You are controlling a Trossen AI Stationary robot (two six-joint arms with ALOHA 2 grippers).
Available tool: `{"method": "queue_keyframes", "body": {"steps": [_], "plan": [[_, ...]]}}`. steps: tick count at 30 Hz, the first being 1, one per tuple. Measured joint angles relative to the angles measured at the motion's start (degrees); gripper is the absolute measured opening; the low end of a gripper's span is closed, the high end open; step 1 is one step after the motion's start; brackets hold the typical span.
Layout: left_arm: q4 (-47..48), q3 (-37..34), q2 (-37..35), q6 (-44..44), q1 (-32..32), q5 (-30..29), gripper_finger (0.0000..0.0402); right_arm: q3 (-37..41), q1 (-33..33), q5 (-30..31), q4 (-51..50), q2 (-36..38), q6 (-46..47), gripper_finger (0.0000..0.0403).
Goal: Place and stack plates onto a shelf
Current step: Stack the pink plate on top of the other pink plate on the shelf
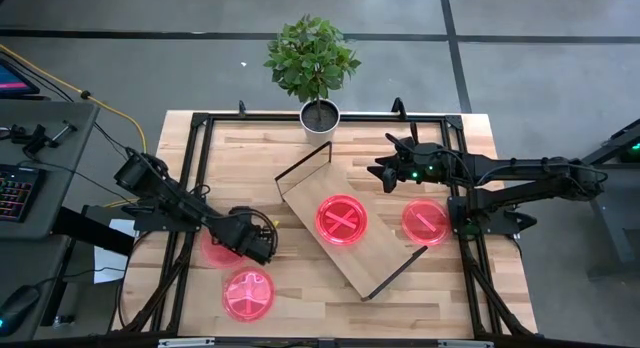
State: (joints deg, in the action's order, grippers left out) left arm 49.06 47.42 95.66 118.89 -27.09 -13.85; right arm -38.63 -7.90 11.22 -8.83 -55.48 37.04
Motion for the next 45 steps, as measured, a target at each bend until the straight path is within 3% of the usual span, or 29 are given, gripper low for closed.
{"method": "queue_keyframes", "body": {"steps": [5, 11, 24, 30, 35, 39, 45], "plan": [[0.6, -0.1, -0.3, -0.5, 0.0, -0.4, 0.0100, 0.0, 0.0, 0.0, -0.3, 0.0, 0.0, 0.0224], [1.1, -0.4, -2.6, -4.9, 0.1, -2.7, 0.0011, 0.0, 0.0, 0.0, -0.4, 0.0, 0.0, 0.0224], [1.5, -0.2, -14.4, -15.1, 0.5, -6.9, 0.0001, 0.0, 0.0, 1.4, -0.4, 0.0, 0.0, 0.0224], [0.3, 6.4, -24.6, -38.4, -0.3, 0.7, 0.0000, 0.0, -0.1, 1.8, -0.4, 0.0, 0.0, 0.0224], [-2.6, 15.6, -28.5, -60.0, 0.1, 7.0, 0.0000, 0.0, -1.7, 1.9, -0.4, 0.0, 0.0, 0.0224], [-2.9, 23.0, -26.4, -78.1, 4.1, 8.3, 0.0000, 0.0, -3.1, 1.9, -0.4, 0.0, 0.4, 0.0224], [-3.7, 30.3, -16.3, -111.6, 14.0, 11.9, 0.0000, 0.0, -4.4, 0.6, -0.4, 0.0, 0.4, 0.0224]]}}
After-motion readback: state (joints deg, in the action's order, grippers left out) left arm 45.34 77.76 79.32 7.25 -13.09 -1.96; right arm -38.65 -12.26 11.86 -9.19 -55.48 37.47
